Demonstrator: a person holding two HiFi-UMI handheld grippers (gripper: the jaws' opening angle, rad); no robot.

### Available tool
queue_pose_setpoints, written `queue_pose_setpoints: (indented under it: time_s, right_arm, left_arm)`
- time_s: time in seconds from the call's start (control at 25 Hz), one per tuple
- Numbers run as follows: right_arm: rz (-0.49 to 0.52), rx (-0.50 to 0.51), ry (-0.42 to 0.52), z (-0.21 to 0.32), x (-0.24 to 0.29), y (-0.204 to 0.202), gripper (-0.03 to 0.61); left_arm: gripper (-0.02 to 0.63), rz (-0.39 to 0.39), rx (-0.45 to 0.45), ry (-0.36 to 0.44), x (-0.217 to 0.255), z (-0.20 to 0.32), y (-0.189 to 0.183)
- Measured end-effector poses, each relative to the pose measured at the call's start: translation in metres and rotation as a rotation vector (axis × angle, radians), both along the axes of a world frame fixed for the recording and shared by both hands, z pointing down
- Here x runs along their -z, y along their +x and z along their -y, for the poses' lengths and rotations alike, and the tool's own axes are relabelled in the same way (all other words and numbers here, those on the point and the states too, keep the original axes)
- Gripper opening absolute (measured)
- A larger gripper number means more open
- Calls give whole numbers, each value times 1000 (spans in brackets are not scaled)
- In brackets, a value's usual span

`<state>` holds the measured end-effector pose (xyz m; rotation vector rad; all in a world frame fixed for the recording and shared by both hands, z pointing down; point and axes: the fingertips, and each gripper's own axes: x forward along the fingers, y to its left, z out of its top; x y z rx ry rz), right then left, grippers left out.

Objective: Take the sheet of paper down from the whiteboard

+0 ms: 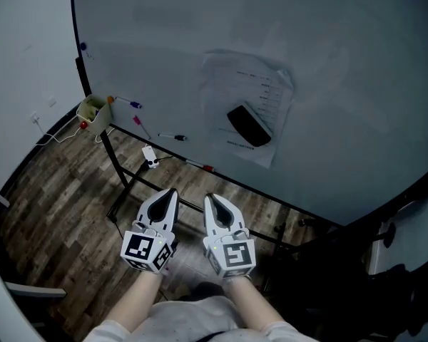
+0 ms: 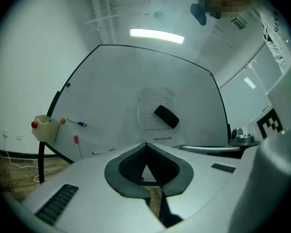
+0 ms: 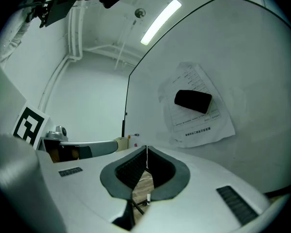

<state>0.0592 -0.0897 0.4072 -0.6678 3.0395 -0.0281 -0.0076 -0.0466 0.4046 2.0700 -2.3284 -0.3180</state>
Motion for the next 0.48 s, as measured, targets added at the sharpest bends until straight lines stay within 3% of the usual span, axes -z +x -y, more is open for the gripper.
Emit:
queue_pose_setpoints:
  time_s: [0.48]
  right_arm:
    - [-13,-46,6,32,-4,-16,20]
  left_arm:
    - [15,-2,-88,-17,-12,41,-8]
